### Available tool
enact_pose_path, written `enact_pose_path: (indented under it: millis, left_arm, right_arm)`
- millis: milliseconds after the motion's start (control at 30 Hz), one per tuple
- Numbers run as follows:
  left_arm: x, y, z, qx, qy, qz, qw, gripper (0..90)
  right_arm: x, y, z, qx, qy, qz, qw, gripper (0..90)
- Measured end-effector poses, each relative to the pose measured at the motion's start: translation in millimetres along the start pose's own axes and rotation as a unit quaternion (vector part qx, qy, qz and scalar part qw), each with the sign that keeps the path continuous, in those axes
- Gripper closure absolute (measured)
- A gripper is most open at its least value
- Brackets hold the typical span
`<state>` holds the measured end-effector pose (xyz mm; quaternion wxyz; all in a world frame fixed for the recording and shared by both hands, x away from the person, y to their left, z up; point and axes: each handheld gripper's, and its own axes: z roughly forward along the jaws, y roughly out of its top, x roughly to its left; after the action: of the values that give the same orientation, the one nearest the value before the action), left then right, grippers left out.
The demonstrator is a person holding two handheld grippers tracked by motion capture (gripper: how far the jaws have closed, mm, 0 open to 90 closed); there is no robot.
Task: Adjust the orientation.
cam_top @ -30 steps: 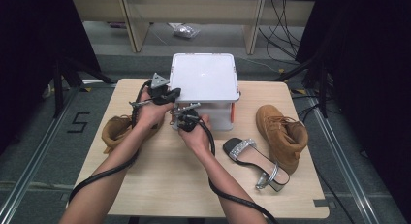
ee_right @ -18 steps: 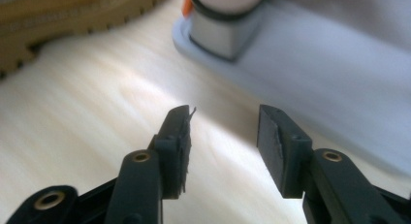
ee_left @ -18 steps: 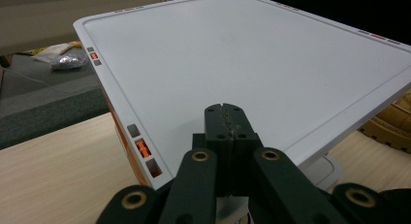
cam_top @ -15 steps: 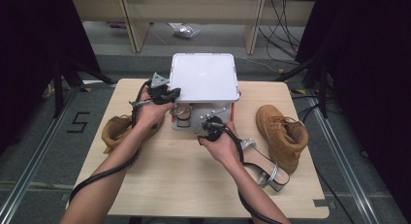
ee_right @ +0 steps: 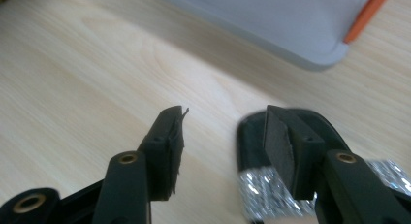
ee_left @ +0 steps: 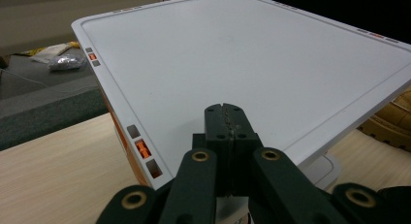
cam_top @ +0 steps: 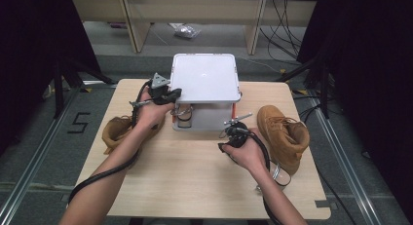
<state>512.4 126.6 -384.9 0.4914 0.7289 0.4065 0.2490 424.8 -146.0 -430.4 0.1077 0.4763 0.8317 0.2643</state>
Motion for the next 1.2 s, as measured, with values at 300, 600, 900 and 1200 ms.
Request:
enact_pose_path:
  millis: [300,600,900,1200]
  left_arm:
    - [-0.8,0.1,0.2,0.0,0.002,-0.001,1.0,89.8]
    - [-0.4,0.1,0.0,0.0,0.001,0.0,1.0,89.8]
    - [-0.7,0.7,0.1,0.002,0.002,0.001,1.0,89.8]
    - [-0.8,0.6,-0.5,0.003,0.003,0.003,1.0,89.8]
  right_arm:
    - [-25.9,-15.9,-19.0,0.027,-0.011,-0.006,0.9996,45.0]
    - [-45.6,-34.4,-37.4,0.053,-0.023,0.013,0.9983,41.1]
    - [-53.8,-46.8,-40.7,0.095,-0.03,-0.016,0.9949,37.7]
    - [-49.3,-55.0,-33.7,0.12,-0.061,-0.056,0.9893,35.4]
